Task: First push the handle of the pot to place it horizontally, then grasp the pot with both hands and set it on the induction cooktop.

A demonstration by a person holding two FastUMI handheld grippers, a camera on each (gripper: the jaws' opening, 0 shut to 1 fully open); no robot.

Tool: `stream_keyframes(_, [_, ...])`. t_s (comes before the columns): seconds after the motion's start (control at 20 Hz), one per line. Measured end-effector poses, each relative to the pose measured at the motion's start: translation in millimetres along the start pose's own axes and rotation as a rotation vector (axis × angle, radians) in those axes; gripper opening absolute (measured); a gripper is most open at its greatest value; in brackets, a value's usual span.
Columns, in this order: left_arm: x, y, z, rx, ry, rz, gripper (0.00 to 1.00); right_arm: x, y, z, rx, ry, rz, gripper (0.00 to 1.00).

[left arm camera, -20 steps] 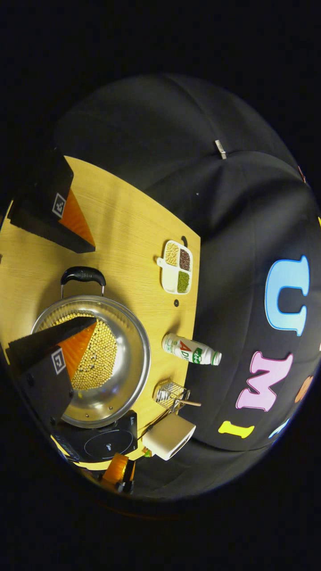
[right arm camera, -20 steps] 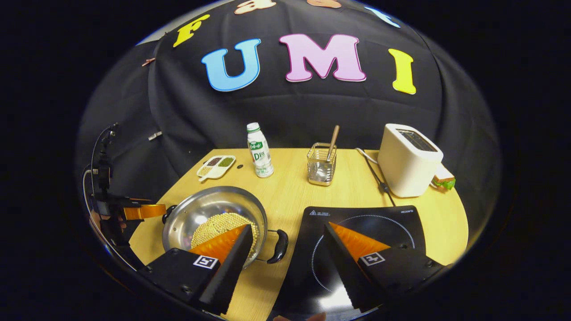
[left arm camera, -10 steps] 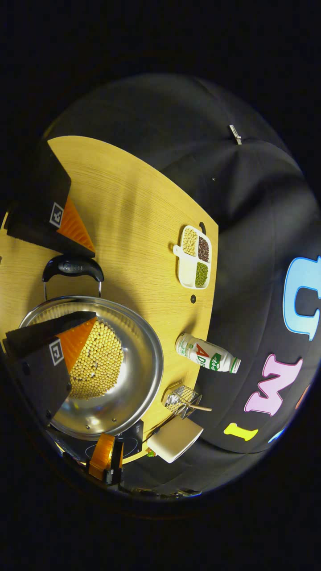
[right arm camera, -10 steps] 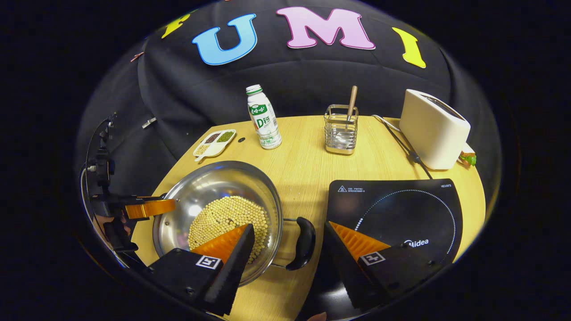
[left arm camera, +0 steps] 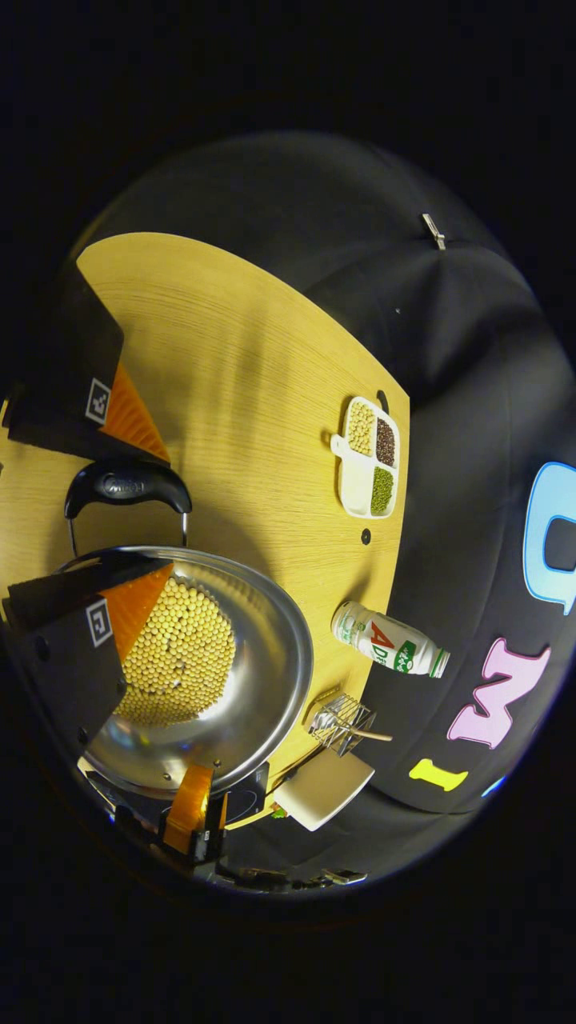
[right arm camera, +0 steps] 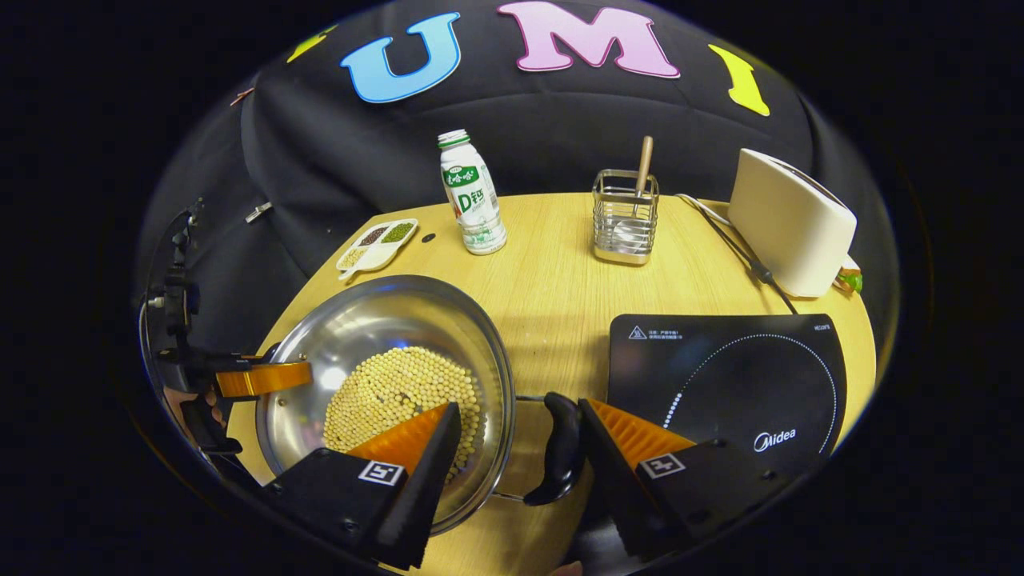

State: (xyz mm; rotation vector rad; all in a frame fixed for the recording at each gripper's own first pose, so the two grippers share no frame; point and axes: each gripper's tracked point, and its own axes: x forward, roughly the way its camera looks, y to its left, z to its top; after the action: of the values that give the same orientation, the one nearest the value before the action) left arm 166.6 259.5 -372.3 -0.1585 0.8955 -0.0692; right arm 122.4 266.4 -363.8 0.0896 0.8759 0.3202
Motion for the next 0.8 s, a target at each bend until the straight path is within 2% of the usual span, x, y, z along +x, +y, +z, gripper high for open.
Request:
stream_keyframes(0.1, [1,4,-1,0.003,0.001,0.004,0.65,7,-1,-3,-0.013,0.011,-0.014,0.91])
stream_keyframes(0.15, [1,6,-1,0.009,0.003,0.01,0.65,11,-2,-5,-0.015,0.02,-0.018,0.88])
stream_keyframes(0.2, [0,8,-1,0.01,0.003,0.014,0.65,16,-4,-7,-0.018,0.026,-0.03,0.84])
stream_keyframes(0.25, [0,10,0,0.009,0.004,0.018,0.65,20,-5,-7,-0.018,0.031,-0.034,0.74])
stream_keyframes(0.35, [0,12,-2,0.008,0.009,0.024,0.65,24,-4,-9,-0.009,0.045,-0.039,0.7])
stream_keyframes(0.65, [0,15,-1,-0.003,-0.001,0.04,0.65,34,-7,-12,0.005,0.084,-0.057,0.64])
stream_keyframes(0.8, [-2,14,0,-0.006,-0.017,0.048,0.62,35,-6,-10,0.012,0.087,-0.057,0.62])
